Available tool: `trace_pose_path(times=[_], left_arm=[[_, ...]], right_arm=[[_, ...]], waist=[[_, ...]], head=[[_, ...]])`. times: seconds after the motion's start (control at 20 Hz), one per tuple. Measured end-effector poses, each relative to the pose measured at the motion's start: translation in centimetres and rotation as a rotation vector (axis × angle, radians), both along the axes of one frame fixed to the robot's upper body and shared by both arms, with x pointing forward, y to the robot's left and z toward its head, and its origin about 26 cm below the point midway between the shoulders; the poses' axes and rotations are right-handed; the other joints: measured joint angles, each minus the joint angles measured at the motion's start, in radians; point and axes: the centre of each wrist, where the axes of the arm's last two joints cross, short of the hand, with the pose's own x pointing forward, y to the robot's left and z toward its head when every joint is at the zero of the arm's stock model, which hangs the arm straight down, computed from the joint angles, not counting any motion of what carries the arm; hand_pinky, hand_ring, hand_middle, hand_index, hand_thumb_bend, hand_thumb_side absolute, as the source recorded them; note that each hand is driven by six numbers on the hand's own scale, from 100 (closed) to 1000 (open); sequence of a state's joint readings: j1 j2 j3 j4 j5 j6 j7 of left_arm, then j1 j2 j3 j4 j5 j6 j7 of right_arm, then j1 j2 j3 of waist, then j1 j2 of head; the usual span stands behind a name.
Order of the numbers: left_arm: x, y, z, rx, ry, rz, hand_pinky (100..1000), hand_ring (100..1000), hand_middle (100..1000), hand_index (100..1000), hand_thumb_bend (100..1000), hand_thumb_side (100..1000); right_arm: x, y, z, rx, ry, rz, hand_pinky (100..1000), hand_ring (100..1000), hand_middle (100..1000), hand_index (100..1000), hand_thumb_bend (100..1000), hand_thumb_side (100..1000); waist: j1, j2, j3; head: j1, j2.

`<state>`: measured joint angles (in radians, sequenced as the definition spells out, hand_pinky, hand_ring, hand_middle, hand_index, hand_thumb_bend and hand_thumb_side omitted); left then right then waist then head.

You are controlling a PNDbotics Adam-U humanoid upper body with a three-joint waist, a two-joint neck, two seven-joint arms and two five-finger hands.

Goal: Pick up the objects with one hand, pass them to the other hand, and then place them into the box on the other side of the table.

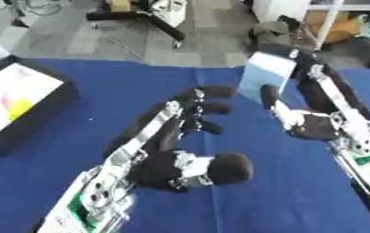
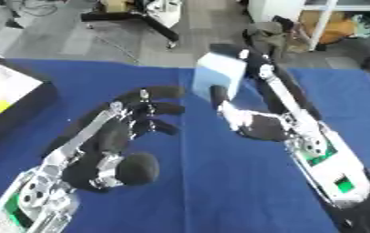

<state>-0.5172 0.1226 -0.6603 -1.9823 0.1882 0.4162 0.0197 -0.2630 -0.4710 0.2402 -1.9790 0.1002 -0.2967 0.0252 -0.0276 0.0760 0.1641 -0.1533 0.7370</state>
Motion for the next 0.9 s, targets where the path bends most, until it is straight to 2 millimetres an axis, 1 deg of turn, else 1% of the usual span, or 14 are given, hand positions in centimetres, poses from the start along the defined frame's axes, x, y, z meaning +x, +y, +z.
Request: trace_pose_path(times=[0.3,0.5,0.65,0.9], left_arm=[[0.1,0.0,-0.3,0.004,0.019,0.03,752,844,862,856,1000,600],[0.4,0.1,-0.7,-0.001,0.004,0.087,751,837,854,850,1000,584],[1.0,0.7,-1.2,-0.016,-0.025,0.169,750,827,841,845,1000,581],[2.1,2.3,-1.6,-0.049,-0.102,0.313,749,818,831,839,1000,577]], right_arm=[[-0.2,0.5,-0.4,-0.02,0.027,0.03,641,682,431,443,100,470],[-0.2,0.6,-0.5,-0.024,0.031,0.035,640,684,431,444,100,470],[-0.2,0.7,-0.5,-0.022,0.032,0.038,640,685,431,444,100,470],[-0.2,0.8,-0.5,-0.014,0.037,0.041,642,683,432,445,100,470]], waist=[[-0.005,0.0,0.001],[-0.005,0.0,0.001],[-0.006,0.0,0.002],[-0.009,0.001,0.006]], head=[[-0.011,0.017],[-0.013,0.018],[-0.016,0.018],[-0.024,0.018]])
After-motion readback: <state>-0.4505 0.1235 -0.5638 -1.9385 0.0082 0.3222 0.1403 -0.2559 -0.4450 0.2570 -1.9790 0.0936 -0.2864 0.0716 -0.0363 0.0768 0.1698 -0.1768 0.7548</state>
